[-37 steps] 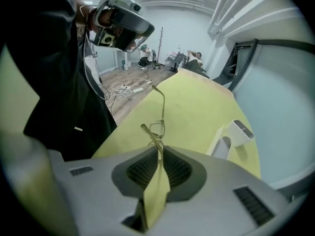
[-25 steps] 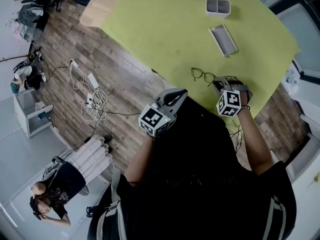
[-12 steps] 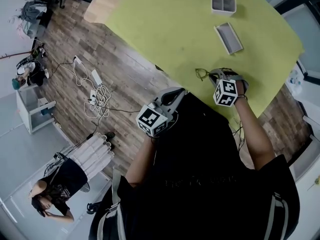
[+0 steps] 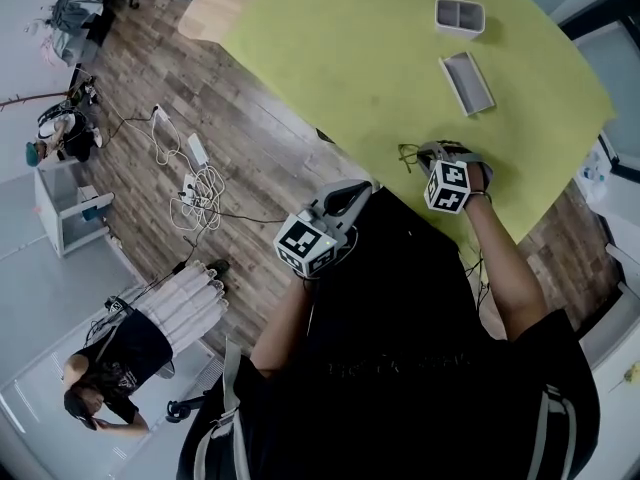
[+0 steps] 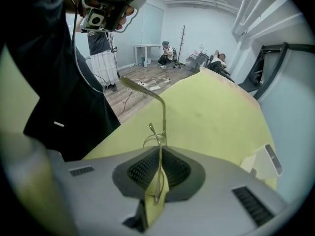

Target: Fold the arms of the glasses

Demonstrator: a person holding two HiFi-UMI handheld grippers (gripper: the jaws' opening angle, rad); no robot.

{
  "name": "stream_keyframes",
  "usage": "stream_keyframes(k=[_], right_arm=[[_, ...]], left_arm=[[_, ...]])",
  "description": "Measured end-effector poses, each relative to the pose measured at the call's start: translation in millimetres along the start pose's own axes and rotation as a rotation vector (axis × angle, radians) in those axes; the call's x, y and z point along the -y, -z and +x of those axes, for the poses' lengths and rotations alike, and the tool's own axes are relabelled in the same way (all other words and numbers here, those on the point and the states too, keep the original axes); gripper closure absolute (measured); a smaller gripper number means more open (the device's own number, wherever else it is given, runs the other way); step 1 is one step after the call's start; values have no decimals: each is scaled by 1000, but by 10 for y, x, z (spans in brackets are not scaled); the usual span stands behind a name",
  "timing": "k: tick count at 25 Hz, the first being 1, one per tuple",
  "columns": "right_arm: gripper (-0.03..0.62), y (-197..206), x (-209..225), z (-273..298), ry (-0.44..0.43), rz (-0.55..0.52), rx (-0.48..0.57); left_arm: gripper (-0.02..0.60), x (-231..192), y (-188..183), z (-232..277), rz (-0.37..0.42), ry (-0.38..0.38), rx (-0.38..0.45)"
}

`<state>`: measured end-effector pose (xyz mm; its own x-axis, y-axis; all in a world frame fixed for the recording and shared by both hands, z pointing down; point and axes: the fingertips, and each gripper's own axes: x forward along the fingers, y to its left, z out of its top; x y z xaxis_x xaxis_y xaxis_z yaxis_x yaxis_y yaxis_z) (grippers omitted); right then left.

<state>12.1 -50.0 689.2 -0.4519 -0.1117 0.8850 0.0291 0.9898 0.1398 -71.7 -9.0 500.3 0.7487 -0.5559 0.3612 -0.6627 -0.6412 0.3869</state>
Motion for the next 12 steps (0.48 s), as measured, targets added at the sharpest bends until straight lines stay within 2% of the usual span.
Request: stream_keyframes(k=[12], right_arm=[[556,78,-41,198,-32,29,-18]], left_arm=[[563,-23,46,-110,-29,-30,8]])
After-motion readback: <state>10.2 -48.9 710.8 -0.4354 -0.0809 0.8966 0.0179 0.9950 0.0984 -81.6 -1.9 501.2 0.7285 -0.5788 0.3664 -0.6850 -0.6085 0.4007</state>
